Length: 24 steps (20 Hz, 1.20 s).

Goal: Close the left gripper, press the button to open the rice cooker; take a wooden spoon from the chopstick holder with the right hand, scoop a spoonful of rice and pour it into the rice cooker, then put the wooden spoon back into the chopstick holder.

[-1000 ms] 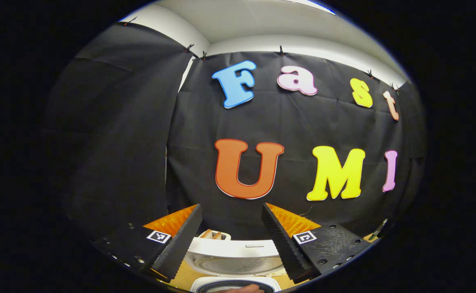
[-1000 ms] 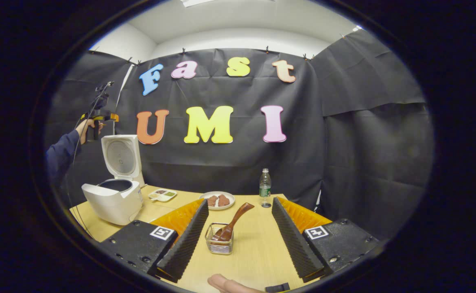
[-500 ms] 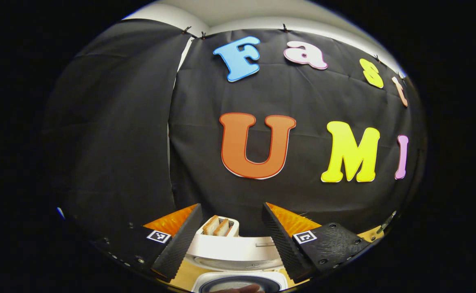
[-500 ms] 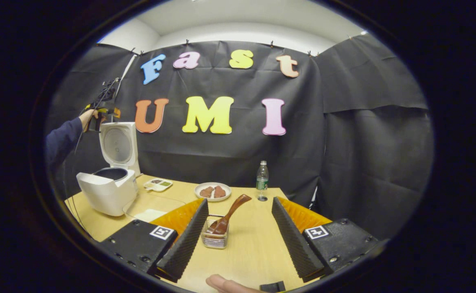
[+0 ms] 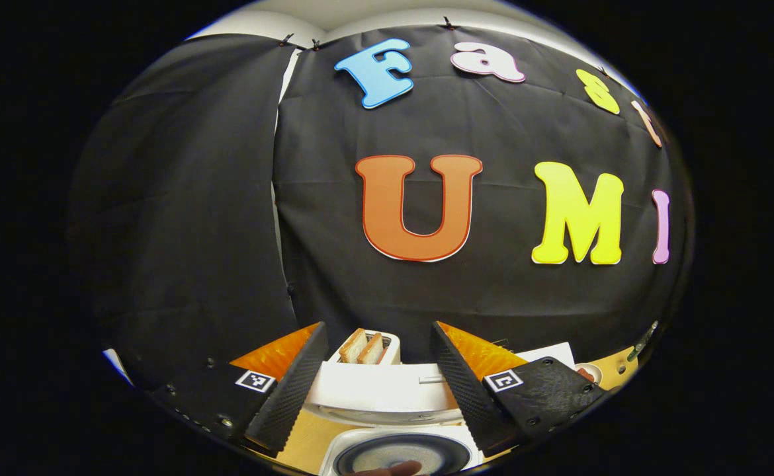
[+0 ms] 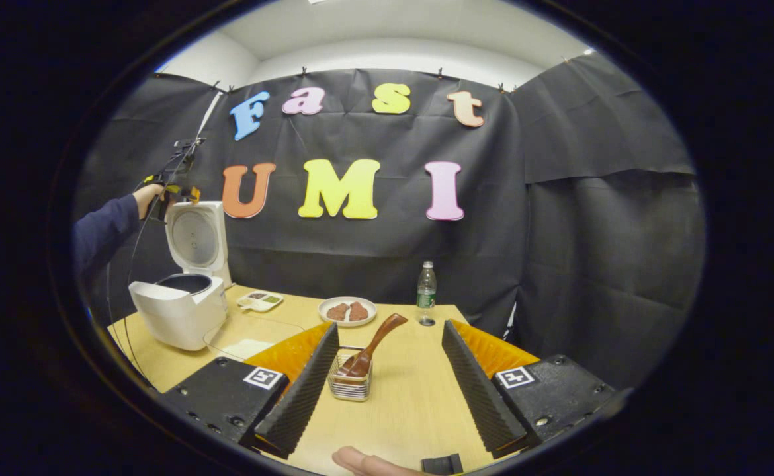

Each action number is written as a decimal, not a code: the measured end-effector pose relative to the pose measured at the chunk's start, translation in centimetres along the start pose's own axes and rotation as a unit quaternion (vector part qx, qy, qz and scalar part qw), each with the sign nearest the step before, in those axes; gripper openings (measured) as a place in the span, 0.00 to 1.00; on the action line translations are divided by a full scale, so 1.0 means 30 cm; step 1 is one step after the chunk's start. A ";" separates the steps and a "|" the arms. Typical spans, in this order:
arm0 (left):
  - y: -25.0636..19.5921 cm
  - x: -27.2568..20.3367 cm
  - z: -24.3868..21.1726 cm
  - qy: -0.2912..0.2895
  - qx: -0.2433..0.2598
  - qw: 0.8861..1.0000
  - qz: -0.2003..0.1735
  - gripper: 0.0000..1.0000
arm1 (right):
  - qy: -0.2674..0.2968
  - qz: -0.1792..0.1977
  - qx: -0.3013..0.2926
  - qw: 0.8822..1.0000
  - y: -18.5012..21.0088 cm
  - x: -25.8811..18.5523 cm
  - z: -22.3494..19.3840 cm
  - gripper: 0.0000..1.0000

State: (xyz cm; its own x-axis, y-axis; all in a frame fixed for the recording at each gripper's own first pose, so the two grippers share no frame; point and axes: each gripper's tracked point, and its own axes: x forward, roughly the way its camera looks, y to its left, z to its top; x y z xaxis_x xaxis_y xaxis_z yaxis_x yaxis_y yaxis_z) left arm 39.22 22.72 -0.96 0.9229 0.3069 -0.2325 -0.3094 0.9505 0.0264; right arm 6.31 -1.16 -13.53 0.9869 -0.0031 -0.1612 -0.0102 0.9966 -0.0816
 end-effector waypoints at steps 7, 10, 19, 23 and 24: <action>0.003 -0.116 -0.057 0.017 -0.001 1.000 -0.012 0.99 | -0.013 0.011 0.014 1.000 0.009 -0.099 0.003 1.00; 0.006 -0.176 -0.097 0.033 -0.004 0.999 -0.011 0.99 | -0.018 0.008 0.023 1.000 -0.015 -0.152 -0.012 1.00; -0.051 -0.330 -0.291 0.079 0.016 0.996 -0.029 0.95 | -0.022 0.016 0.044 0.999 -0.014 -0.304 -0.072 1.00; -0.083 -0.393 -0.364 0.089 0.012 0.995 -0.039 0.95 | -0.041 0.015 0.048 0.998 -0.009 -0.330 -0.050 0.99; -0.089 -0.406 -0.384 0.093 0.001 0.995 -0.042 0.95 | -0.048 0.016 0.044 0.998 -0.004 -0.324 -0.039 1.00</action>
State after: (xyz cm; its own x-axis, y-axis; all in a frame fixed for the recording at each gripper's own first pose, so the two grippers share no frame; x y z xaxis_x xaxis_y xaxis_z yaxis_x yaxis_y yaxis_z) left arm 26.16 15.90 -9.41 0.8870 0.2128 -0.4098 -0.2331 0.9725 0.0005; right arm -3.47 -1.35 -13.12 0.9972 0.0317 -0.0679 -0.0311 0.9995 0.0092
